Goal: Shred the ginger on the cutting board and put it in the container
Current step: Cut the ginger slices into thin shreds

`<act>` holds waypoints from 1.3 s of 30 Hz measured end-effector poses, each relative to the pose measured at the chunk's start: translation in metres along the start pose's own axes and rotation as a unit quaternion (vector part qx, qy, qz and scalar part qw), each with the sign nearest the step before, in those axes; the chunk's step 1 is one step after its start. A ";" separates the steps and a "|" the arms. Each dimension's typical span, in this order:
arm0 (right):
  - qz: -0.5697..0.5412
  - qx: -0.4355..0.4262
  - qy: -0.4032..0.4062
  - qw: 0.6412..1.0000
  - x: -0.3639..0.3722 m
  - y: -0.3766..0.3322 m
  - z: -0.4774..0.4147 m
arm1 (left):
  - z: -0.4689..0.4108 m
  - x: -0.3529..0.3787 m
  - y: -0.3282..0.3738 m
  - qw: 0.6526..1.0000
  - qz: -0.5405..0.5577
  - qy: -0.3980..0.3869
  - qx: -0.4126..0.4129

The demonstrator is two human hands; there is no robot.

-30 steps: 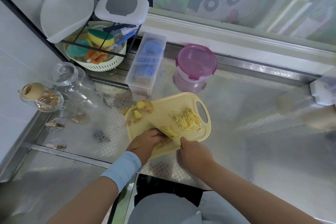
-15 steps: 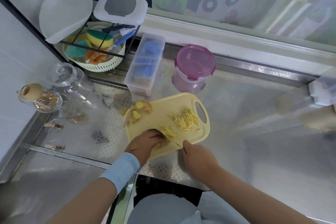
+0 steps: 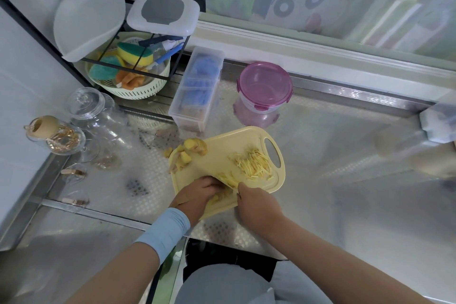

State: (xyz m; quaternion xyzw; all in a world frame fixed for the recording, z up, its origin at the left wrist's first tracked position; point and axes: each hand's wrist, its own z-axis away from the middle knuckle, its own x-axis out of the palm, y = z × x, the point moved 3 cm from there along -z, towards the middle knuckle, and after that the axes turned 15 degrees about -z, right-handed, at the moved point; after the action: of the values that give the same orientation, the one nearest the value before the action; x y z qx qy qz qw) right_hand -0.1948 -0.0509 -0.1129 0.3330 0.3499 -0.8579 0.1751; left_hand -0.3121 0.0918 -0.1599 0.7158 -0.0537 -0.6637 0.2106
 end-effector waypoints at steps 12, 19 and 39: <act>0.006 0.012 -0.003 1.000 0.003 0.001 0.003 | 0.002 -0.002 0.003 1.000 0.004 0.004 0.002; -0.008 -0.008 0.005 1.000 -0.001 -0.011 -0.008 | 0.000 -0.005 0.004 1.000 -0.014 0.010 0.015; -0.001 -0.005 -0.008 1.000 -0.004 -0.017 -0.012 | 0.008 -0.009 0.012 0.999 -0.020 0.031 0.015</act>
State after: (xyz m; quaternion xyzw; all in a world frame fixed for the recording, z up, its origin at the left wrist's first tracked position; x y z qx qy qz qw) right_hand -0.1961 -0.0305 -0.1084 0.3249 0.3532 -0.8590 0.1785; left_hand -0.3187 0.0820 -0.1474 0.7398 -0.0424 -0.6446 0.1880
